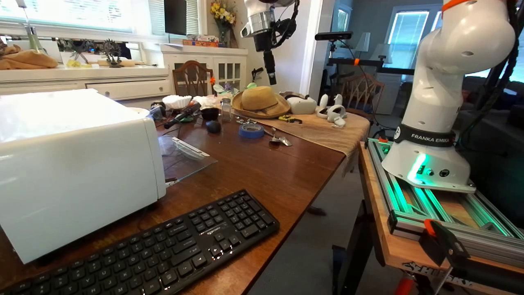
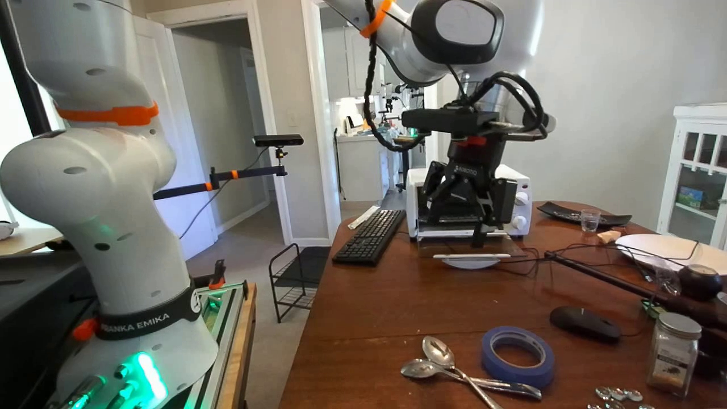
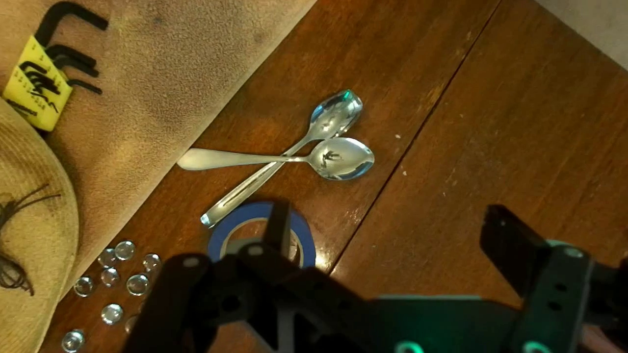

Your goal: Put the blue masking tape in the oven then close the oven door.

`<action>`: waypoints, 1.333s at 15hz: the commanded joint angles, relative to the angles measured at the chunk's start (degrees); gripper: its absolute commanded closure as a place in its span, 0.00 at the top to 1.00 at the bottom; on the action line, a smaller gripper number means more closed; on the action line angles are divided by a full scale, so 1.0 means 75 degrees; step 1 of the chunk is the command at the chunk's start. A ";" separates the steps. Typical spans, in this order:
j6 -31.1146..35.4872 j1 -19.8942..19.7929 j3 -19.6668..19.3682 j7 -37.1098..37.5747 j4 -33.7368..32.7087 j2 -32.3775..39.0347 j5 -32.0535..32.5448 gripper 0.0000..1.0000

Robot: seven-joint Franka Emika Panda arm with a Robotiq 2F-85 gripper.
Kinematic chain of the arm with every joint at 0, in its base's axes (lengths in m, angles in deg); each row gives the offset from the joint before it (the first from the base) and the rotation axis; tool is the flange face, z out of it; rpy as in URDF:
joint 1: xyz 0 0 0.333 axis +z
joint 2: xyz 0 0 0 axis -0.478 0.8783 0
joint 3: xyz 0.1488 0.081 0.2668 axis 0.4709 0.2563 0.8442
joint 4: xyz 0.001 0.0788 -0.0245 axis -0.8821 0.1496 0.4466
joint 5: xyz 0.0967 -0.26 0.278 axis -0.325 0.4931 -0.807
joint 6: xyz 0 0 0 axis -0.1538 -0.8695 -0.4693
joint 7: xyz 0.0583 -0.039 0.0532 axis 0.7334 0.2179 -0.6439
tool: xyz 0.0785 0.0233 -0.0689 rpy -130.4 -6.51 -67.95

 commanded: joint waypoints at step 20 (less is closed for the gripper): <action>-0.0079 -0.1054 0.1117 0.0519 -0.3018 0.4538 0.0581 1.00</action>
